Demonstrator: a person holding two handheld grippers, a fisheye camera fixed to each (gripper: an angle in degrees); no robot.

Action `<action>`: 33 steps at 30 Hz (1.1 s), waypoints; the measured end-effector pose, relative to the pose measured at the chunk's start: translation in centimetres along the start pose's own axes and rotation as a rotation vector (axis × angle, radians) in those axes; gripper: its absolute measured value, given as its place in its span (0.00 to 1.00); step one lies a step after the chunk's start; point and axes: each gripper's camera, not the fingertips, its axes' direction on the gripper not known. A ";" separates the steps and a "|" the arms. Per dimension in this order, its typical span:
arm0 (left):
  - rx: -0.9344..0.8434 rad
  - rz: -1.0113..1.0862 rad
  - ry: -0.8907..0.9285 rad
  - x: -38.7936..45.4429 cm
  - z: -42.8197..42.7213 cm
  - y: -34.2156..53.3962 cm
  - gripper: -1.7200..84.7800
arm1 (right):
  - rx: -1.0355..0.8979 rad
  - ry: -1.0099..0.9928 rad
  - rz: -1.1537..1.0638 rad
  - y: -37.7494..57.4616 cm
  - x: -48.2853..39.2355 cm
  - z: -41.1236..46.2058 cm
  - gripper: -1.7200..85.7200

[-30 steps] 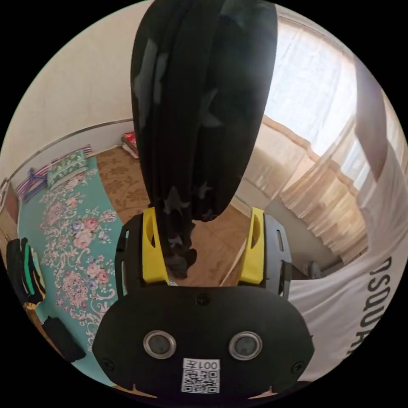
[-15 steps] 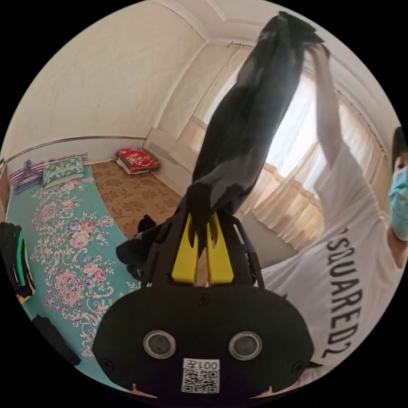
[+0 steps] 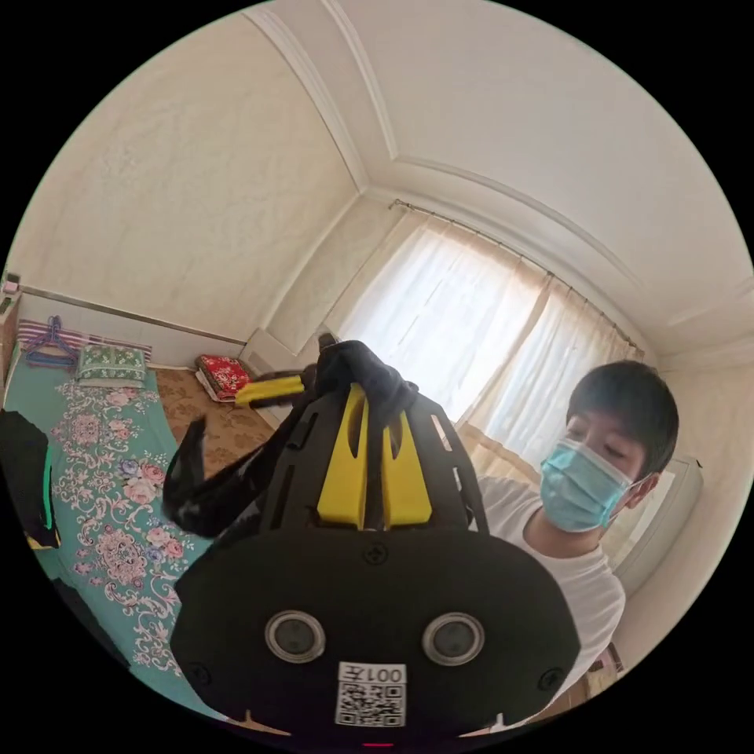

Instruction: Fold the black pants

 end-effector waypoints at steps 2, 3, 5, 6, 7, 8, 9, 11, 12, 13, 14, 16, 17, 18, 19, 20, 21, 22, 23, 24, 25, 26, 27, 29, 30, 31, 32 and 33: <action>0.006 -0.024 -0.005 -0.1 -1.8 0.0 0.01 | 0.055 -0.016 -0.027 0.4 -3.1 -0.2 0.09; 0.002 -0.040 -0.025 -0.2 -2.7 0.0 0.01 | 0.106 0.001 -0.025 0.7 -4.9 -1.0 0.10; -0.004 -0.059 -0.083 -0.2 -3.9 0.2 0.01 | 0.185 0.033 -0.015 1.2 -7.6 -2.9 0.11; -0.009 -0.068 -0.121 -0.3 -4.6 0.3 0.01 | 0.245 0.034 -0.014 1.5 -9.5 -4.6 0.11; -0.012 -0.082 -0.152 -0.4 -5.1 0.5 0.01 | 0.320 0.009 -0.019 1.7 -11.5 -6.3 0.10; -0.015 -0.079 -0.158 -0.4 -5.3 0.6 0.01 | 0.361 -0.017 -0.029 1.8 -12.6 -7.1 0.09; -0.018 -0.073 -0.147 -0.5 -5.5 0.7 0.01 | 0.433 -0.062 -0.052 1.9 -14.7 -8.4 0.07; -0.012 -0.070 -0.107 -0.7 -5.6 0.9 0.01 | 0.477 -0.091 -0.071 1.3 -18.0 -9.1 0.07; -0.009 -0.062 -0.091 -0.7 -5.7 1.0 0.01 | 0.466 -0.063 -0.063 0.6 -20.0 -9.0 0.07; -0.008 -0.064 -0.089 -0.7 -5.7 1.1 0.01 | 0.462 -0.006 -0.049 -0.1 -21.8 -8.8 0.08; -0.008 -0.064 -0.094 -0.7 -5.7 1.2 0.01 | 0.465 0.024 -0.049 -0.3 -22.7 -8.7 0.09; -0.011 -0.069 -0.124 -0.8 -5.7 1.4 0.01 | 0.518 0.176 -0.025 -1.0 -25.8 -8.7 0.10; -0.010 -0.074 -0.133 -0.8 -5.7 1.5 0.01 | 0.539 0.213 -0.020 -1.0 -26.5 -8.7 0.10; 0.000 -0.081 -0.149 -0.8 -5.8 1.7 0.01 | 0.569 0.287 -0.010 -1.2 -27.9 -8.9 0.11; 0.010 -0.087 -0.160 -0.9 -6.0 1.8 0.01 | 0.582 0.341 -0.010 -1.4 -29.1 -9.0 0.10; 0.014 -0.090 -0.165 -1.0 -6.0 1.9 0.01 | 0.585 0.357 -0.017 -1.5 -29.8 -9.1 0.10; 0.020 -0.096 -0.177 -1.1 -6.2 2.0 0.01 | 0.588 0.363 -0.035 -1.6 -30.9 -9.3 0.10; 0.028 -0.108 -0.189 -1.2 -6.2 2.2 0.01 | 0.598 0.361 -0.047 -1.8 -31.8 -9.5 0.09; 0.033 -0.115 -0.192 -1.3 -6.2 2.3 0.01 | 0.605 0.364 -0.055 -1.9 -32.3 -9.6 0.09; 0.036 -0.127 -0.189 -1.5 -6.2 2.5 0.01 | 0.616 0.385 -0.073 -2.1 -33.2 -9.8 0.08; 0.035 -0.137 -0.173 -1.6 -6.0 2.7 0.01 | 0.615 0.426 -0.090 -2.4 -34.0 -9.7 0.07; 0.035 -0.141 -0.164 -1.7 -5.9 2.7 0.01 | 0.609 0.450 -0.094 -2.6 -34.3 -9.7 0.07; 0.035 -0.147 -0.144 -1.8 -5.6 2.9 0.01 | 0.591 0.495 -0.107 -3.1 -34.9 -9.5 0.07; 0.035 -0.149 -0.121 -1.8 -5.2 2.9 0.01 | 0.549 0.543 -0.151 -3.8 -35.8 -8.9 0.07; 0.033 -0.146 -0.114 -1.6 -4.9 3.0 0.01 | 0.523 0.567 -0.172 -4.2 -36.4 -8.6 0.08; 0.029 -0.143 -0.113 -1.5 -4.6 3.0 0.01 | 0.511 0.584 -0.190 -4.4 -36.9 -8.4 0.09; 0.026 -0.140 -0.114 -1.4 -4.5 3.0 0.01 | 0.511 0.592 -0.196 -4.5 -37.1 -8.4 0.09; 0.020 -0.137 -0.119 -1.2 -4.1 3.0 0.01 | 0.514 0.606 -0.213 -4.5 -37.6 -8.3 0.09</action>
